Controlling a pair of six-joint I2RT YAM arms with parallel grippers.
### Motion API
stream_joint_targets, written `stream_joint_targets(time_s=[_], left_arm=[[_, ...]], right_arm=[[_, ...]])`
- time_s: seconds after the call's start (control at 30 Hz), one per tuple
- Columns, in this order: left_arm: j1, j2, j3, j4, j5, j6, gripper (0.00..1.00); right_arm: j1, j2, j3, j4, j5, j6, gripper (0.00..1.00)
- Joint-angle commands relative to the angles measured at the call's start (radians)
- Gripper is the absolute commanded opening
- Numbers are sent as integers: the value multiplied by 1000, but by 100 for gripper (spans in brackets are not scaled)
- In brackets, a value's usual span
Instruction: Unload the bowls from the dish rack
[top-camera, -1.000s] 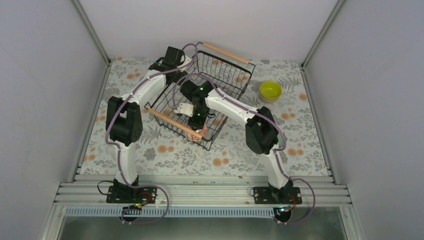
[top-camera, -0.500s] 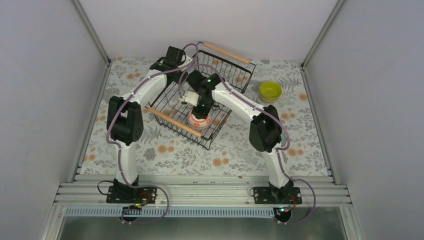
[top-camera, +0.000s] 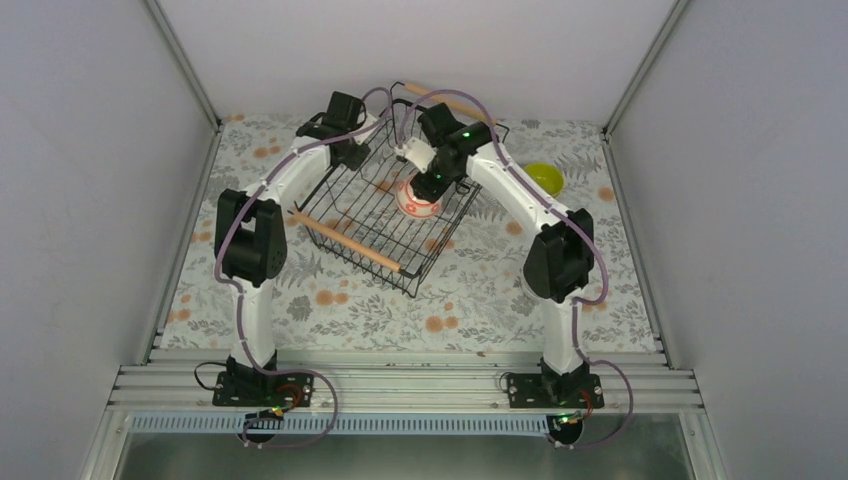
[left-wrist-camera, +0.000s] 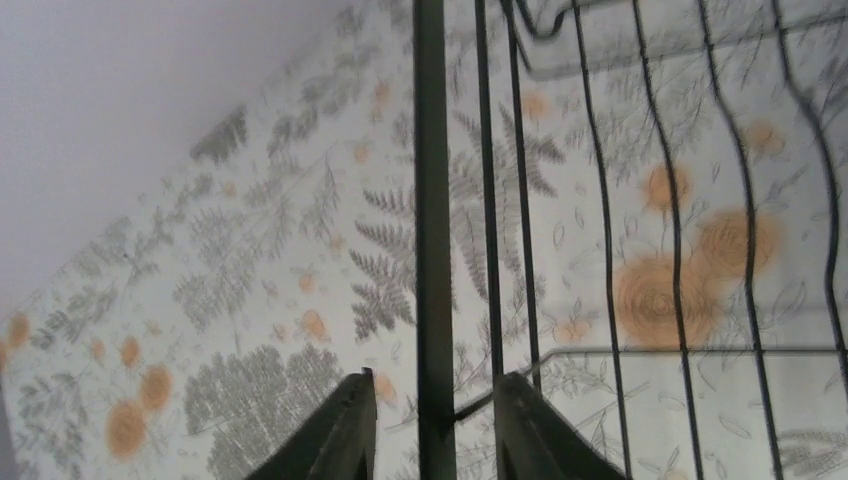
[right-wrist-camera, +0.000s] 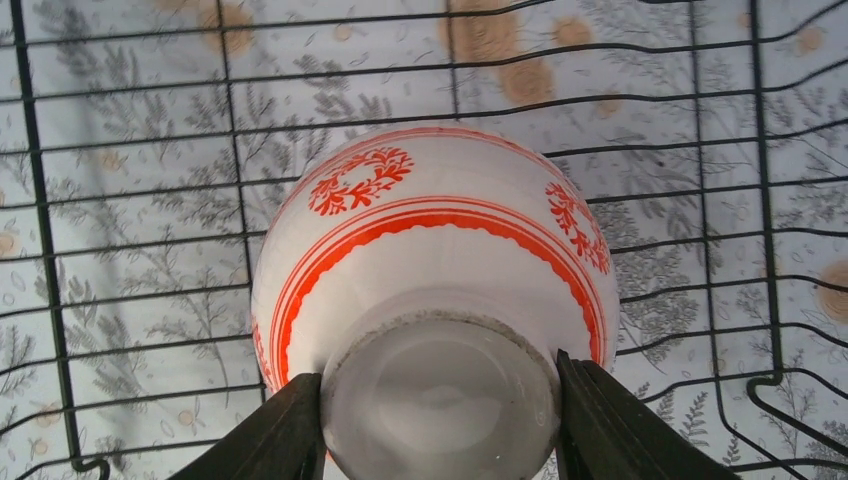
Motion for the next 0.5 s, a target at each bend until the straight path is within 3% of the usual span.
stream_joint_targets(time_s=[0.0, 0.07, 0.17, 0.33, 0.47], left_arm=[[36, 41, 16, -150, -20, 11, 47], [38, 40, 34, -172, -25, 20, 70], [41, 11, 25, -167, -40, 46, 86], [45, -26, 46, -192, 10, 70, 92], [47, -19, 175, -287, 45, 69, 93]], right_arm=[[-52, -76, -25, 106, -71, 55, 32], [-69, -79, -33, 130, -98, 63, 32], [-82, -79, -35, 155, -135, 78, 32], [-84, -60, 0, 153, -171, 93, 32], [-88, -65, 2, 165, -179, 97, 32]])
